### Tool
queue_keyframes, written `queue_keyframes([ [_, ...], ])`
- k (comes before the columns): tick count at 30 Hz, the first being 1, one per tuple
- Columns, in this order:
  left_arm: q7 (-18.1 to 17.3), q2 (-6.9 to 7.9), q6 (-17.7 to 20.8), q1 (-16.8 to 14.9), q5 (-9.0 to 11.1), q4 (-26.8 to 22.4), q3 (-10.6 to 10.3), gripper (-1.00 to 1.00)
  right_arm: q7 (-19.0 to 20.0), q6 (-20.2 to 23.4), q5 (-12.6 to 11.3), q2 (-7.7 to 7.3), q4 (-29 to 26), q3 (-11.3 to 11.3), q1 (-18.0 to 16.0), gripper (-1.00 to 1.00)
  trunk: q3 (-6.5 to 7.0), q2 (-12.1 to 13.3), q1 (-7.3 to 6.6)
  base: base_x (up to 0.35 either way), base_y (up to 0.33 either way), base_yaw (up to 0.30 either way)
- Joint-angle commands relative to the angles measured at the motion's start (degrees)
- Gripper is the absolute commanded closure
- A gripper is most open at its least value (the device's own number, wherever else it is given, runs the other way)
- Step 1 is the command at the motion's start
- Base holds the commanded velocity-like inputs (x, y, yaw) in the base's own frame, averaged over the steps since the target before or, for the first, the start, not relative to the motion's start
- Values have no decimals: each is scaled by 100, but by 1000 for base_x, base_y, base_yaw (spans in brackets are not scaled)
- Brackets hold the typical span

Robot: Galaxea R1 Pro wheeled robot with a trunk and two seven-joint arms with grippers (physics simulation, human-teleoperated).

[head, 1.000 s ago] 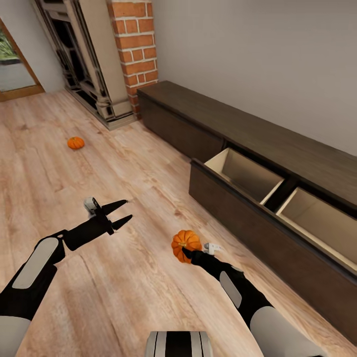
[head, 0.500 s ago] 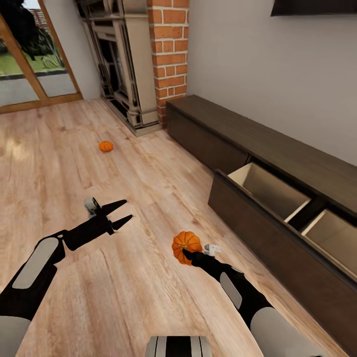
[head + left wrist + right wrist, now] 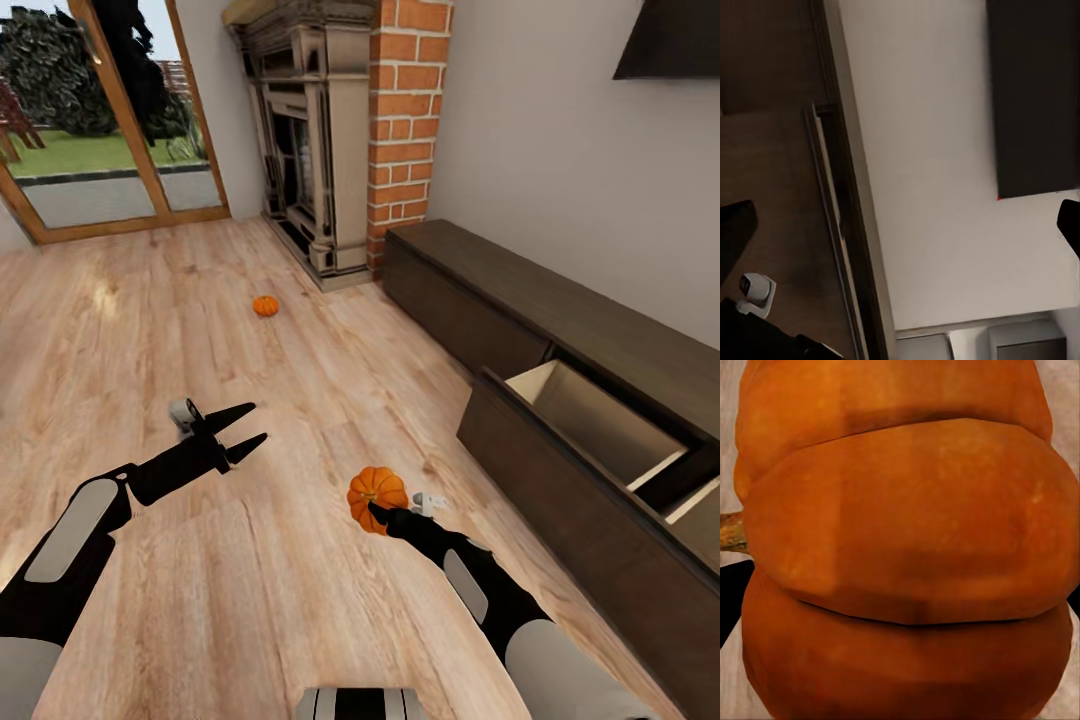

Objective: Place each of the two pumpkins and all three candles from the living room inside a cabinet in the living room (use any cabinet), then make sure every cabinet is closed, and position the cauldron so it is next to a table in the living room.

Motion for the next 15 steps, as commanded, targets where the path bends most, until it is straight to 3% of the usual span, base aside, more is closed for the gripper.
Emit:
queue_keyframes([
  [1, 1, 0, -1, 0, -4, 3, 0, -100, 0, -13, -11, 0, 1, 0, 0, 100, 23, 2, -2, 0, 0, 259],
  [6, 4, -1, -1, 0, -7, 4, -3, -100, 1, -34, -13, -40, 12, 0, 0, 100, 134, 8, -15, 0, 0, 186],
  [15, 6, 0, -1, 0, -4, 7, -4, -100, -2, -43, -12, -37, 13, 0, 0, 100, 333, 20, -38, 0, 0, 22],
])
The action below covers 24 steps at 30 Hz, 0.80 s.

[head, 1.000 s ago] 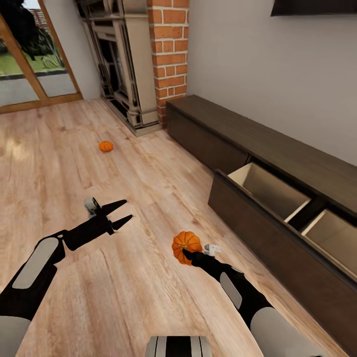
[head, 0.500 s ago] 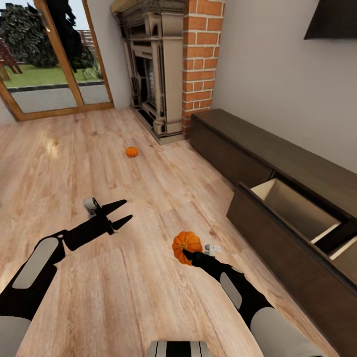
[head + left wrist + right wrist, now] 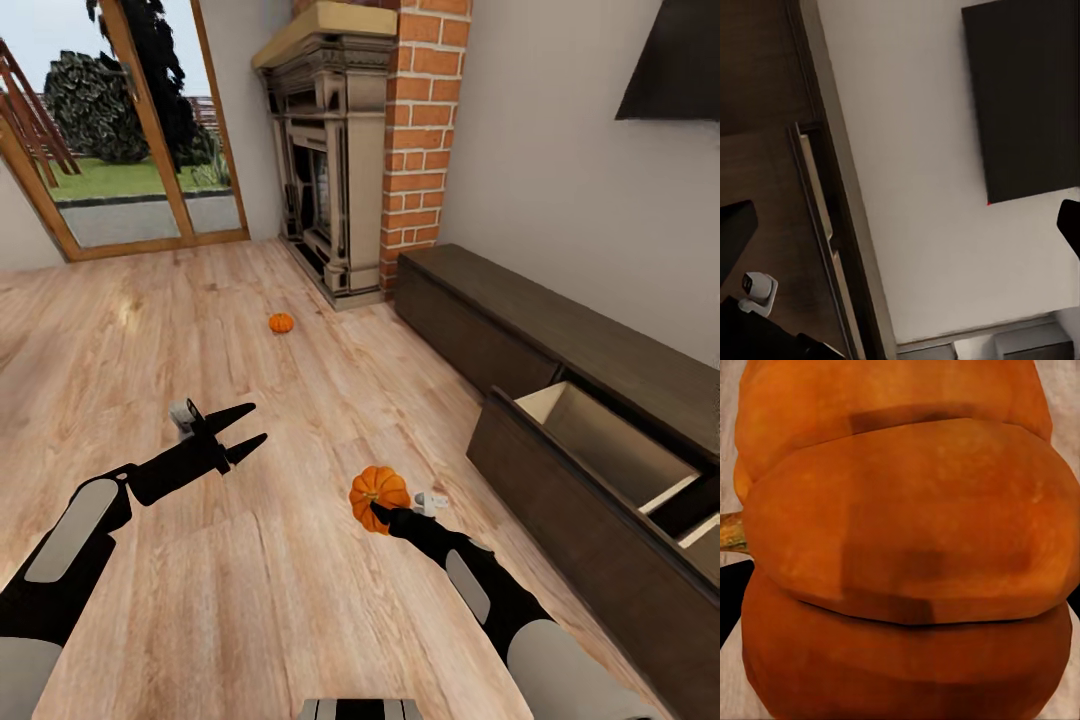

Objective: Place each of the two pumpkins and all three candles from the living room inside a cabinet in the living room (use any cabinet), then make sure every cabinet is closed, and position the cauldron so it is next to a table in the living room.

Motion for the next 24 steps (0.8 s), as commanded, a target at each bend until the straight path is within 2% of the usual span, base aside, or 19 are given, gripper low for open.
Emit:
queue_keyframes([
  [1, 0, 0, -1, 0, -4, 0, 0, -100, -5, -3, 5, 4, 2, -1, 0, 100, 23, 2, -2, 0, 0, 43],
  [16, 2, -9, -9, 0, -4, 7, -2, -100, -16, -4, 15, 27, 2, -1, 0, 100, 384, 22, -41, 0, 0, 255],
  [24, 0, -8, -10, 0, -4, 11, 0, -100, -66, -7, 145, 37, 2, 4, 0, 100, 572, 33, -61, 0, 0, 284],
])
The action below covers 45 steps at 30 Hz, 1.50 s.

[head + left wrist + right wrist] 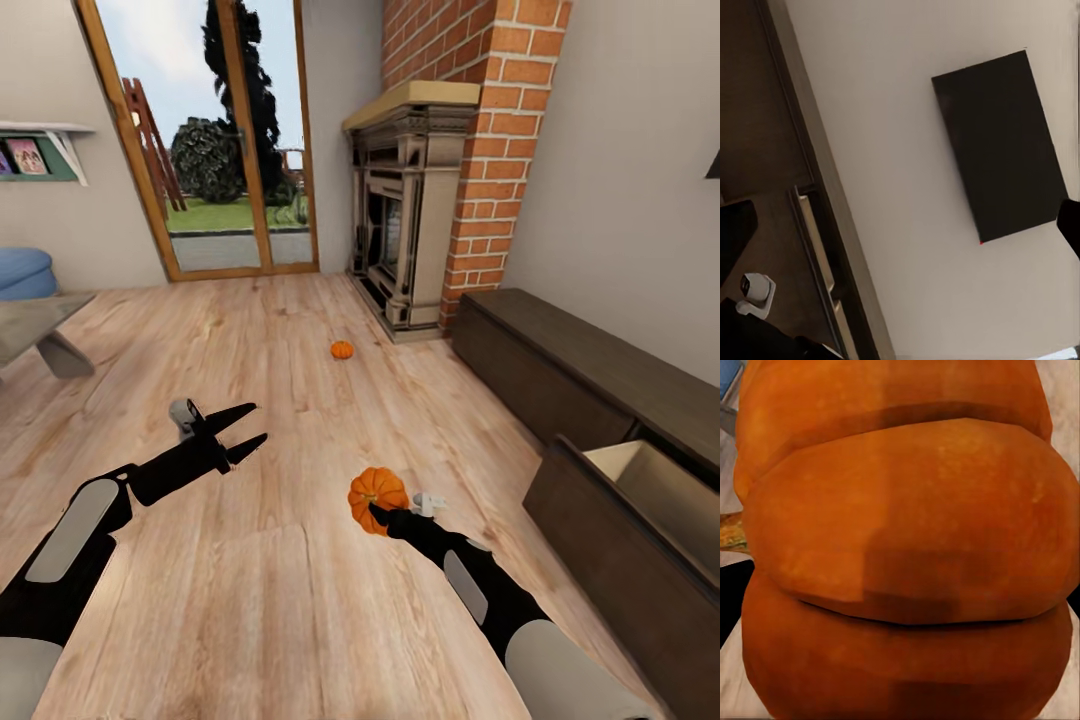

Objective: Place each of the two pumpkins and all three candles from the living room inside a cabinet in the living room (use any cabinet), then make sure every cabinet is closed, and position the cauldron so it is next to a table in the living room.

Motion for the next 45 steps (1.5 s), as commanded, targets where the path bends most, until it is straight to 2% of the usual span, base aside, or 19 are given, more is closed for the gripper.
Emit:
queue_keyframes([
  [1, 0, 0, -1, 0, -3, 11, 0, -100, -12, -1, -8, 1, -2, 1, 0, 100, 23, 2, -2, 0, 0, 285],
  [6, 0, 0, -1, 0, -3, 76, 0, -100, -24, -1, -4, 1, -2, -3, 0, 100, 134, 8, -15, 0, 0, 199],
  [10, -3, 6, -2, 0, 25, 162, 0, -100, -33, 6, 3, -1, -2, 0, 0, 100, 134, 8, -15, 0, 0, 27],
  [14, -41, 0, -8, 0, 60, 465, 5, -100, -24, -6, 48, -12, 6, -3, 0, 100, 134, 8, -15, 0, 0, 2],
  [16, -56, 0, -4, 0, 65, 530, 8, -100, -22, -149, 55, -4, 92, -4, 0, 100, 134, 8, -15, 0, 0, 0],
  [20, -61, 0, -9, 0, 67, 552, 9, -100, -22, -382, 51, -5, 166, -4, 0, 100, 134, 8, -15, 0, 0, 0],
  [30, -61, -4, -13, 0, 73, 561, 9, -100, -22, -412, 49, 1, 181, -4, 0, 100, 117, 8, -15, 0, 0, 0],
  [35, -49, -167, -12, 0, 30, 561, 9, -100, -18, -384, 49, -7, 177, -4, 0, 100, 100, 8, -15, 0, 0, 0],
  [45, -36, -189, -14, 0, 20, 561, 9, -100, -13, -367, 41, -8, 174, -7, 0, 100, 24, 8, -15, 0, 0, 0],
])
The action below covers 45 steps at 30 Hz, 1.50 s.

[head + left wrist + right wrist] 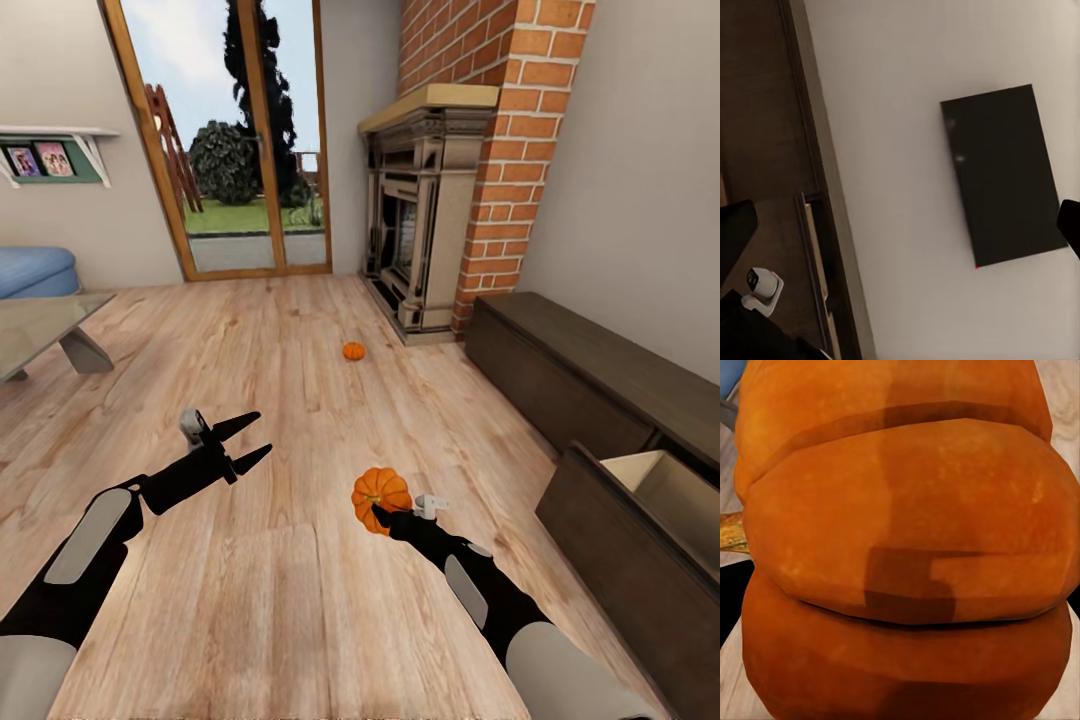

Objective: Place each of the two pumpkins and all three candles from the living room inside a cabinet in the living room (use any cabinet), then make sure every cabinet is closed, and position the cauldron so it is next to a table in the living room.

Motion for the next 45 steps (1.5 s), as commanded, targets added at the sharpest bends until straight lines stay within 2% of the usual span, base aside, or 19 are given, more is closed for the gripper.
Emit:
queue_keyframes([
  [1, 0, 0, 2, 0, 1, 0, 0, -100, -1, -5, -9, 0, 0, -2, 0, 100, -8, 0, 0, 0, 0, 0],
  [11, 1, 3, 2, 0, 1, 0, 0, -100, 3, -33, -9, -1, -1, -3, 0, 100, -81, 0, 0, 0, 0, 0],
  [45, 29, -5, -4, 0, -4, 9, 0, -100, -1, -45, 8, 9, 7, 2, 0, 100, -86, 0, 0, 10, 0, 0],
])
